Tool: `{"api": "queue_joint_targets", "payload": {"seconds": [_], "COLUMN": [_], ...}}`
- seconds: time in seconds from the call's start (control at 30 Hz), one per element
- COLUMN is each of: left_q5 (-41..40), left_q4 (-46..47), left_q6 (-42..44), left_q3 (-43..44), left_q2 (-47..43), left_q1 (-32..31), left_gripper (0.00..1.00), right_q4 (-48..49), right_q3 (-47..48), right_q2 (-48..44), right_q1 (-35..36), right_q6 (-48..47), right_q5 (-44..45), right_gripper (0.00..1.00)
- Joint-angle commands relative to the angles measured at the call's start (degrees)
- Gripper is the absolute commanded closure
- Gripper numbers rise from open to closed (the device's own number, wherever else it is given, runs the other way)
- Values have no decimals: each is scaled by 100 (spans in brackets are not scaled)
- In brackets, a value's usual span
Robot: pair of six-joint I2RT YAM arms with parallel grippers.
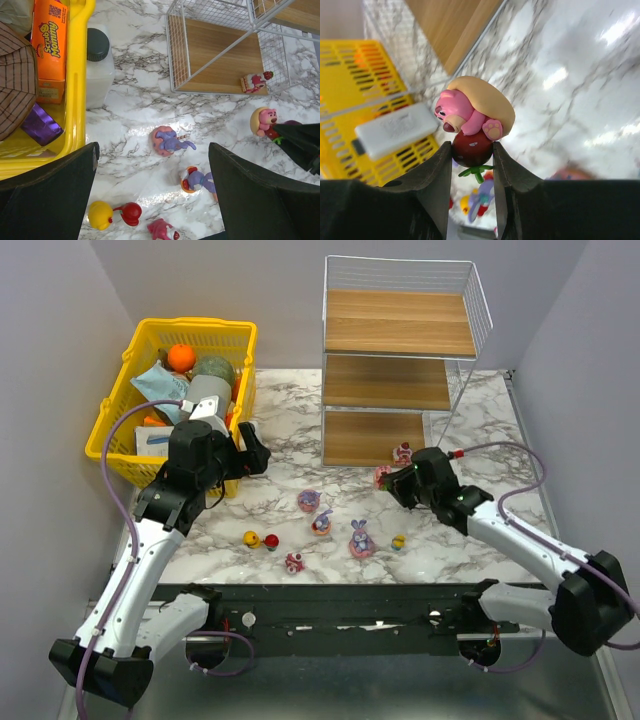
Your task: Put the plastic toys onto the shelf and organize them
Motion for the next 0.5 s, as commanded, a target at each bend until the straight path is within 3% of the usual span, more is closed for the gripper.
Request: {"api": "queue_joint_targets", "payload": {"seconds": [0.0, 0.27, 0.47], "left_q5": [-128, -154, -312], "left_q4": [-47, -73, -117], "left_q6": [-22, 13, 83], "left_q3": [92, 189, 250], "left_q2": [33, 86, 148], "left_q1": [-17, -8, -8], "left_gripper": [1, 1, 1], "right_q4": [280, 781, 816], "right_q3": [546, 1408, 1497], "right_q2": [672, 1963, 2307], "right_q1": [-527, -695, -756], "right_q6": [-1296, -2123, -1712], "right_q5": [-388, -651, -608], "right_gripper": [87, 88, 89]}}
